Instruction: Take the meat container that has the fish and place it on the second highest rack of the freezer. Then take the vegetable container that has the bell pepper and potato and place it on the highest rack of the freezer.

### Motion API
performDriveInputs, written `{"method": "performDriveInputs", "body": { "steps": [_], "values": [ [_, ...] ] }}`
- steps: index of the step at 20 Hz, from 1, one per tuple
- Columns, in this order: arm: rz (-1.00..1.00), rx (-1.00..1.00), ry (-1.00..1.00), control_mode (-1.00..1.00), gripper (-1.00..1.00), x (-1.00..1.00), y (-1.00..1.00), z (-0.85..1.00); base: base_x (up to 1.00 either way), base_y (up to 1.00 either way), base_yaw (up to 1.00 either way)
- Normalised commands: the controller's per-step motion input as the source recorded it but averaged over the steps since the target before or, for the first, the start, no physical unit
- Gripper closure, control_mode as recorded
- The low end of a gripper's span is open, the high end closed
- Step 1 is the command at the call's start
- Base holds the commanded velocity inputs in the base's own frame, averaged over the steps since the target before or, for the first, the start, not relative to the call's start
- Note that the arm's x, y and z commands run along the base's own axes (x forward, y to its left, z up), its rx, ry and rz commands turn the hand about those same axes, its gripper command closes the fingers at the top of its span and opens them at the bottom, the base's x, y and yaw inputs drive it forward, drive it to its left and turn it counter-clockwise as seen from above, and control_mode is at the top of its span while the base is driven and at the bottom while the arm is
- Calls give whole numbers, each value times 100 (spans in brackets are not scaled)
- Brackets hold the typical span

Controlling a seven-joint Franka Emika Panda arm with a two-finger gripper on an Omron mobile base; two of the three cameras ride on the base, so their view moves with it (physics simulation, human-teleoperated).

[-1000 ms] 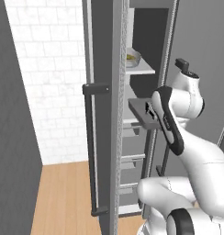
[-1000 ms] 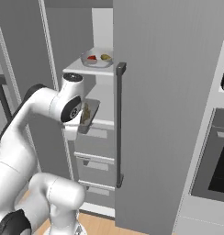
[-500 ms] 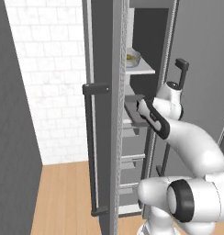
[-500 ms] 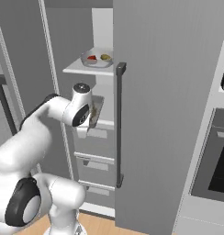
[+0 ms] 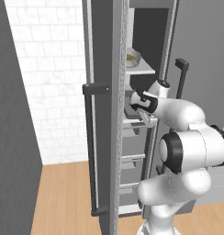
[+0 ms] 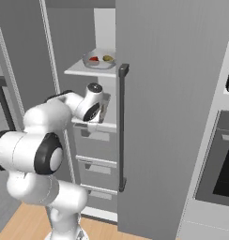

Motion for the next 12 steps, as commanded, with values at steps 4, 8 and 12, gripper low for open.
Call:
{"method": "performDriveInputs", "body": {
  "steps": [4, 8, 12],
  "values": [
    [0, 2, 1, -100, 100, 86, 0, -44, 0, 0, 0],
    [0, 0, 0, -100, 100, 66, 0, -46, 0, 0, 0],
    [0, 0, 0, -100, 100, 49, 0, -40, 0, 0, 0]
  ]
}}
